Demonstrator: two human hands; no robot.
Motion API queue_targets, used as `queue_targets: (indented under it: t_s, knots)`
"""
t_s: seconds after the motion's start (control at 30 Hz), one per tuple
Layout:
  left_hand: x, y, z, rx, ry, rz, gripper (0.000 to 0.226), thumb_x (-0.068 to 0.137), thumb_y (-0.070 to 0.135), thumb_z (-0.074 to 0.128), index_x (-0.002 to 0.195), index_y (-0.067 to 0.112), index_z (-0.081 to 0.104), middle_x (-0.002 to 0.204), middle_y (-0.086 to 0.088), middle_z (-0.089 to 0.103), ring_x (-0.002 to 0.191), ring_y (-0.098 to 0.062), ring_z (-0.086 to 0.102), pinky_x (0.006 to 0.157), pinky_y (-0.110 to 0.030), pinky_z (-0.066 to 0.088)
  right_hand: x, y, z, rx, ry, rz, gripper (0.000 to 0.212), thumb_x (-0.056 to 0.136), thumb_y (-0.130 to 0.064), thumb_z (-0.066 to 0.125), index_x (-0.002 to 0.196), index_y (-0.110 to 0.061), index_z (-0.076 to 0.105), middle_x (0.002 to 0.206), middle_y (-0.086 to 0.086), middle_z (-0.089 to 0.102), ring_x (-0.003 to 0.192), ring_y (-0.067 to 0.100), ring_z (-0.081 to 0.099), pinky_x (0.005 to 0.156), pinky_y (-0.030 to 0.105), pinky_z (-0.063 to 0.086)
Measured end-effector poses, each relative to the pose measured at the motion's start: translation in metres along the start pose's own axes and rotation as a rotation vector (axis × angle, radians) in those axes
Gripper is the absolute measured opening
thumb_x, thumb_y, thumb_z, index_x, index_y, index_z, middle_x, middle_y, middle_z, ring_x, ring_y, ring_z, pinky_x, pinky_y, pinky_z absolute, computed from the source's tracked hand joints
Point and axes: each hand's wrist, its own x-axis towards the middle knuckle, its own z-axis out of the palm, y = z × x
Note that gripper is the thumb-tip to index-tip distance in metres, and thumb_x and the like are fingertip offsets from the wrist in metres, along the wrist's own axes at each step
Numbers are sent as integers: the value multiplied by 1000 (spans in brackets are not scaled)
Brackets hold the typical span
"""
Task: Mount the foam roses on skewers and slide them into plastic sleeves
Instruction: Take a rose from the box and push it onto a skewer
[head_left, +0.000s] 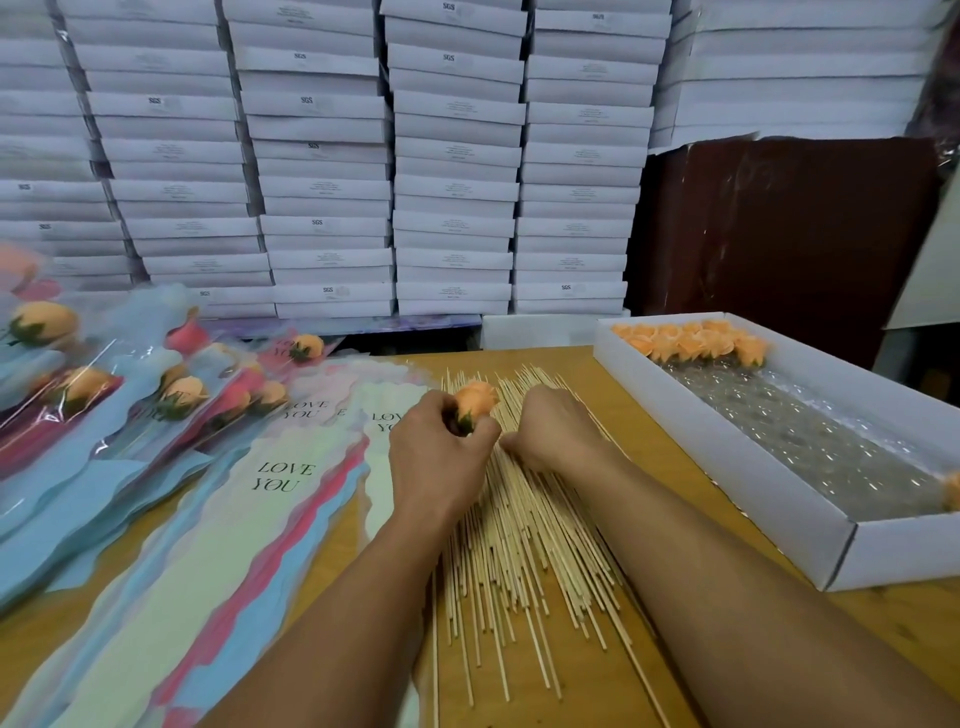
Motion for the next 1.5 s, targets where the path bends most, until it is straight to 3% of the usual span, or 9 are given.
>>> queue_targets:
  t_s: [0.23,0.37,0.5,0.63,0.73,0.9,1.1,1.27,1.5]
  knots:
    - [1,0,-1,-35,-6,-53,14,81,28,71,80,20,61,67,7,57,61,-9,53,55,-27,36,4,9,0,106,-3,120,21,83,-19,71,73,-13,54,73,3,59,59,18,55,45,26,34]
    - [3,1,-2,-46,-8,-81,15,81,28,70,76,21,58,65,7,56,60,-8,51,54,-26,34,6,19,-4,321,-50,179,13,82,-18,70,80,-5,68,72,9,71,59,24,68,51,33,55]
    - [4,2,-2,-63,-16,-105,16,82,30,70,75,21,59,66,7,56,59,-7,51,52,-24,33,1,25,-11,703,-166,200,13,84,-10,64,73,-2,64,58,12,64,38,17,49,41,25,41]
    - [5,1,-1,-169,-38,-149,22,83,30,71,72,16,59,64,4,54,58,-13,48,54,-28,36,-12,27,-27,1002,-324,163,12,90,3,51,96,-3,60,58,9,62,39,10,41,32,19,30]
    - [7,3,-2,-303,-69,-220,23,82,29,72,78,7,66,70,-13,62,62,-16,54,63,-38,46,-20,24,-35,1035,-376,109,26,93,-1,42,111,-9,59,54,6,59,38,9,39,31,18,25]
    - [11,8,-9,-815,-137,-458,14,89,18,66,85,4,68,70,-8,63,55,-12,51,51,-24,43,-33,10,-41,975,-374,-21,17,105,-25,46,112,-17,59,52,2,56,37,9,38,31,18,22]
    - [19,10,-18,-1312,-246,-721,18,91,19,64,97,3,60,71,-10,61,59,-13,53,48,-18,48,-46,-3,-46,1122,-466,-128,14,96,-4,48,93,-3,62,66,9,59,40,9,41,30,18,28]
    - [23,9,-22,-1463,-264,-769,15,88,18,68,89,3,64,71,-11,61,57,-14,55,51,-19,49,-56,-10,-49,1087,-508,-248,35,81,-4,43,109,-12,63,54,9,56,33,11,38,30,16,24]
    - [25,10,-24,-1462,-254,-806,21,88,27,68,85,7,63,63,-4,55,48,-11,46,50,-19,44,-69,-21,-44,905,-436,-379,22,105,-21,47,101,-9,65,53,7,60,32,12,40,31,17,27]
